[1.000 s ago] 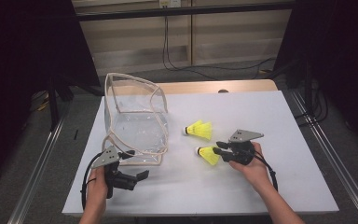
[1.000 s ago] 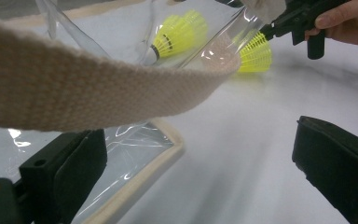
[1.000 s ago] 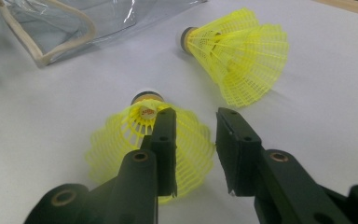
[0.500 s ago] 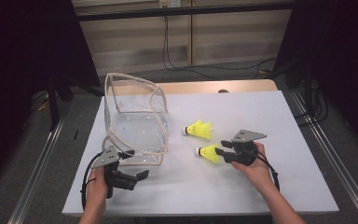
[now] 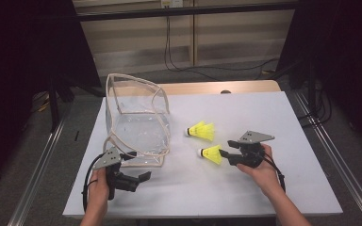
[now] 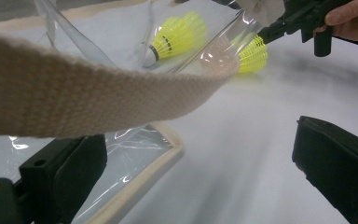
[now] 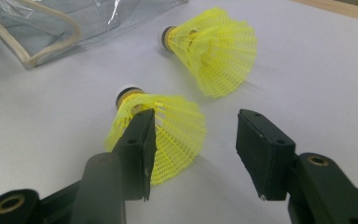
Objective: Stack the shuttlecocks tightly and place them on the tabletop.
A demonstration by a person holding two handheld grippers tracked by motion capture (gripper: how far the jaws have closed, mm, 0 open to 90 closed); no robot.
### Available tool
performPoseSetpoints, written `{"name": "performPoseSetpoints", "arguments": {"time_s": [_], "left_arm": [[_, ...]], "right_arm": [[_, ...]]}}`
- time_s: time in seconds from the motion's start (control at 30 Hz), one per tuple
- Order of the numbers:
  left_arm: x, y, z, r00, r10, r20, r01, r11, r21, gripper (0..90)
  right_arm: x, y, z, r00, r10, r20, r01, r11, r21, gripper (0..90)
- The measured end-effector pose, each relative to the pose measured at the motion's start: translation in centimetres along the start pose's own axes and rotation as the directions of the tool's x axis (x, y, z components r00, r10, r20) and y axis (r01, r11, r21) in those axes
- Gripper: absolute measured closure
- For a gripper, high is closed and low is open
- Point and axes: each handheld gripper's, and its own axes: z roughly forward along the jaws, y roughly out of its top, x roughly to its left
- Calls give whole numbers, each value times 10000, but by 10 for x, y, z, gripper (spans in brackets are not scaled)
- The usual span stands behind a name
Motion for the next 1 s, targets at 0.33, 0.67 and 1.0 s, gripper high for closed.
{"name": "performPoseSetpoints", "arguments": {"time_s": [0.33, 0.67, 1.0], "left_arm": [[0, 0, 1, 10000, 31, -5, -31, 10000, 48, 32], [0, 0, 2, 10000, 7, 35, -7, 10000, 57, 32], [0, 0, 1, 10000, 26, 3, -26, 10000, 23, 32]], "right_arm": [[1, 5, -10, 9990, 433, -56, -435, 9985, -333, 385], [9, 10, -11, 9940, 926, -575, -952, 9944, -450, 226], [20, 9, -3, 9903, 1052, -902, -1074, 9940, -197, 130]]}}
